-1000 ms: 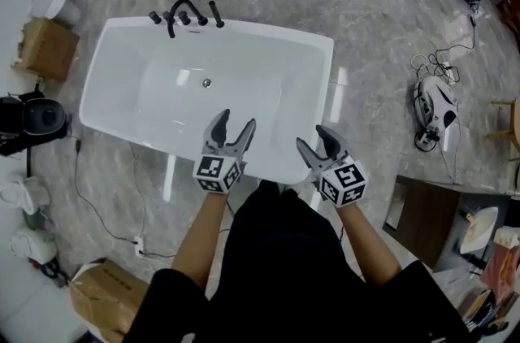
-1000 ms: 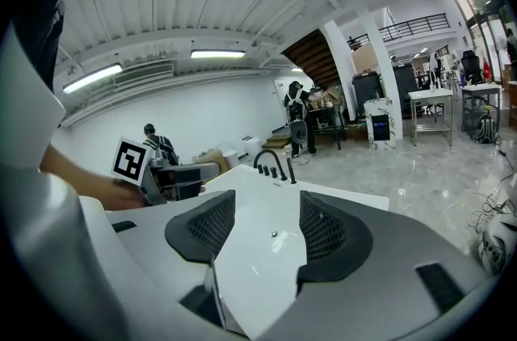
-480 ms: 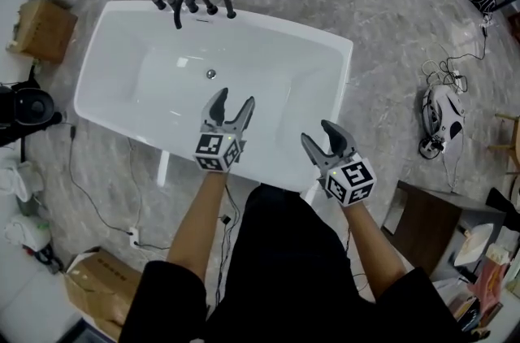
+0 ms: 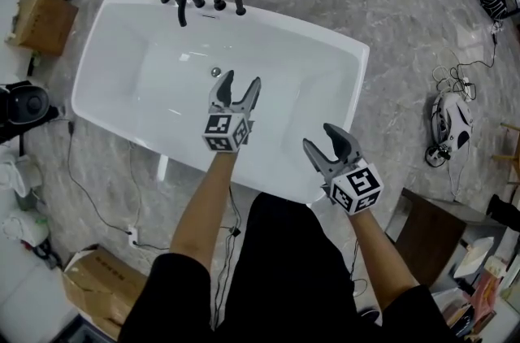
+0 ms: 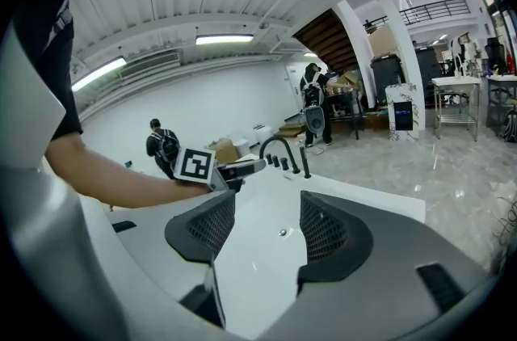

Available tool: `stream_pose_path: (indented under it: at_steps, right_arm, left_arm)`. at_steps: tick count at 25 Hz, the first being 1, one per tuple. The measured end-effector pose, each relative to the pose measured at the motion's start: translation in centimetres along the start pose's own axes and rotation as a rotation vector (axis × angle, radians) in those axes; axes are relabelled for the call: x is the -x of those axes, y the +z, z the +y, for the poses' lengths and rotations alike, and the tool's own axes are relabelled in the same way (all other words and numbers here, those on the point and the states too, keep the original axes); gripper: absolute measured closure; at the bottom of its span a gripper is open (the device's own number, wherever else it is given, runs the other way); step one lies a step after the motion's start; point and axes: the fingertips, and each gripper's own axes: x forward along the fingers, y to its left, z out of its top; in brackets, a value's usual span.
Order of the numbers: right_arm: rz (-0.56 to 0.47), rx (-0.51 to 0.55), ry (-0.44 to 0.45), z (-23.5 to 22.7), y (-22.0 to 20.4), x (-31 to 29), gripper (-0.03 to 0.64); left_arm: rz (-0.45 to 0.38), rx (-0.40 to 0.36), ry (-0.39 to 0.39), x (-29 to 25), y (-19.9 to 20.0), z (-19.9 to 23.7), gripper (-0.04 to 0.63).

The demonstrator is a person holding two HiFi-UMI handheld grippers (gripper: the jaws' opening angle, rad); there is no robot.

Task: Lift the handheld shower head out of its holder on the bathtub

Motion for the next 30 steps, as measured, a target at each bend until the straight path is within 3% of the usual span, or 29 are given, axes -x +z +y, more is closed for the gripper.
stream_pose_path:
  at_steps: [13,23,30]
  right_arm:
    - [0.04,-0.005,-0.022,-1.7,-2.3,-5.9,0.396]
    - [0.072,0.021,-0.018,0.9,-1.0,-5.2,0.396]
    - [0.06,0.07,0.023,-1.4,0.5,-6.7,0.396]
  left_arm:
    - [0.042,-0.016,0.036,-8.0,-1.5,7.9,0.316]
    - [0.048,0.027,0.035,-6.2,1.0,7.3,0.316]
    - [0.038,0.018,0.072,-8.0,2.6,7.1,0.316]
